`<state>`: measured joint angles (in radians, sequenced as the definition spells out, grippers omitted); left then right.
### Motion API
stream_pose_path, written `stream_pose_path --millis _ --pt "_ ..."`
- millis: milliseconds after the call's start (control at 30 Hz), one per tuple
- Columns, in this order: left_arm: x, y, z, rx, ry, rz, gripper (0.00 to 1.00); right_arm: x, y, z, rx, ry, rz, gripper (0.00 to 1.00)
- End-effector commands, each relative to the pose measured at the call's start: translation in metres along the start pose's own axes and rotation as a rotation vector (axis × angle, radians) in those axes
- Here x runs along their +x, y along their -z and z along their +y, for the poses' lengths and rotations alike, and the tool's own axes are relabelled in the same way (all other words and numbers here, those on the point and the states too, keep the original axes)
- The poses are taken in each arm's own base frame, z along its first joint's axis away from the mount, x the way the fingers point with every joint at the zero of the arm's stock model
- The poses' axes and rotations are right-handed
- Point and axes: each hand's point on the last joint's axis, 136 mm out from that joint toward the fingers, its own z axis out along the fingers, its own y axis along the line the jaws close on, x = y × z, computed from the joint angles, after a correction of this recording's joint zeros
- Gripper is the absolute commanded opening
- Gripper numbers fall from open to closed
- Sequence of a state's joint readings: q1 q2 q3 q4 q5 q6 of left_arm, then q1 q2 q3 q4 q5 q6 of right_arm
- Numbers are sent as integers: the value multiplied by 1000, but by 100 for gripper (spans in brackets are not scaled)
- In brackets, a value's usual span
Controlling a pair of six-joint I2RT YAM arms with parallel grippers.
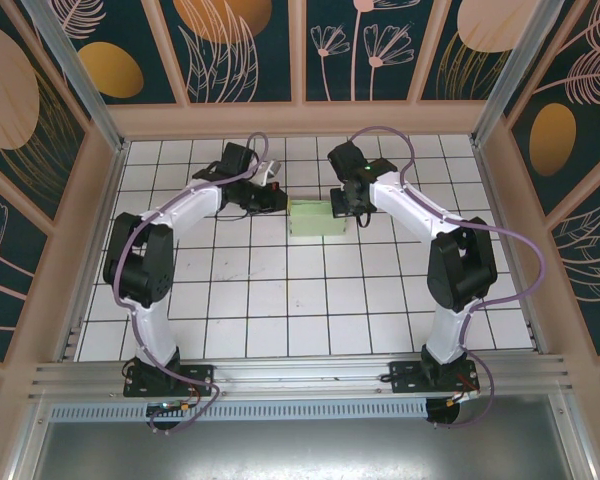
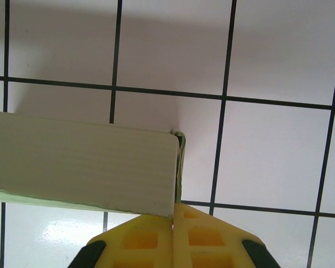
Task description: Fold the paper box
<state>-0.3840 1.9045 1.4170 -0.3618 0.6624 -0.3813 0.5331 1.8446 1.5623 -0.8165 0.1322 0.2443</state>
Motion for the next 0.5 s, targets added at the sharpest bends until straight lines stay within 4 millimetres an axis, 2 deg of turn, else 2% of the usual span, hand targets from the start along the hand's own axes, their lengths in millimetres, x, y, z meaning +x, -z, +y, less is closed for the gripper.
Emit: stream_pose_path --millis 0,267,467 --pt "5 2 6 -45 -53 -45 0 3 1 2 2 -7 2 0" --pt "13 -9 23 -110 -72 -65 0 4 -2 6 -20 -14 6 0" --pt "13 -12 32 -141 -66 -72 2 22 -18 8 -41 -19 43 0"
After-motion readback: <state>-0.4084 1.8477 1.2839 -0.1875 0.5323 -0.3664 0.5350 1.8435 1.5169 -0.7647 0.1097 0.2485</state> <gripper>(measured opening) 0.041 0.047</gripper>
